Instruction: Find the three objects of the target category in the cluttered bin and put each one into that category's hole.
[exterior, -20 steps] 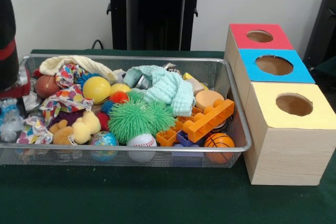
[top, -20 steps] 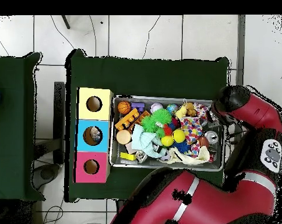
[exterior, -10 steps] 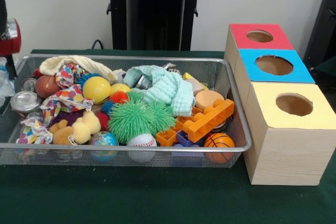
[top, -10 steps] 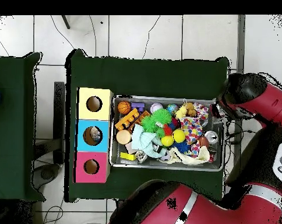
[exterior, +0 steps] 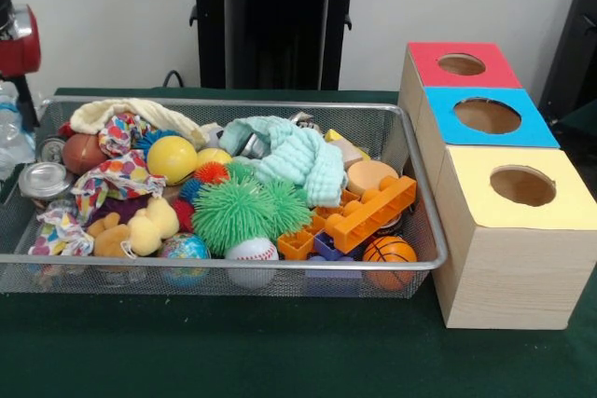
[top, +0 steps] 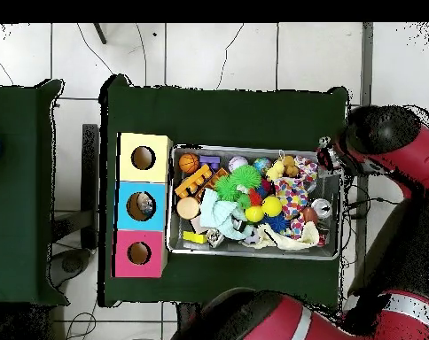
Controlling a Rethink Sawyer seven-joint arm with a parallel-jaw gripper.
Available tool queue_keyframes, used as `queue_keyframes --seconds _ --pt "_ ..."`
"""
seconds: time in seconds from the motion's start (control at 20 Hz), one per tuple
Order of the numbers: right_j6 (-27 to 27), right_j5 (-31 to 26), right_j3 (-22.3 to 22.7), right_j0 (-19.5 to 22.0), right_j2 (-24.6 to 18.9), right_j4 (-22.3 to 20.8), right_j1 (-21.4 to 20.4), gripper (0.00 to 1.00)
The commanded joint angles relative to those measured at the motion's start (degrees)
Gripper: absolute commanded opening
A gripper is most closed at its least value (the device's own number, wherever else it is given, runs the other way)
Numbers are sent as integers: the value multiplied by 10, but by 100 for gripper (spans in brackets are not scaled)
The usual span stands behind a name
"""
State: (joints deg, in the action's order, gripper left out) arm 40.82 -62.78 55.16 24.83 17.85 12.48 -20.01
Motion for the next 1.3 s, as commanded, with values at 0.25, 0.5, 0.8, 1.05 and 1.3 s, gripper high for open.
queue_keyframes --seconds 0.25,0.5,0.8,1.05,1.3 --pt "72 132 247 25 -194 127 -55 0" --pt "97 144 287 11 -204 151 -80 0" --pt "110 173 345 -3 -218 176 -119 0" --pt "145 145 385 -21 -216 204 -149 0" --pt "173 111 385 -32 -215 225 -155 0"
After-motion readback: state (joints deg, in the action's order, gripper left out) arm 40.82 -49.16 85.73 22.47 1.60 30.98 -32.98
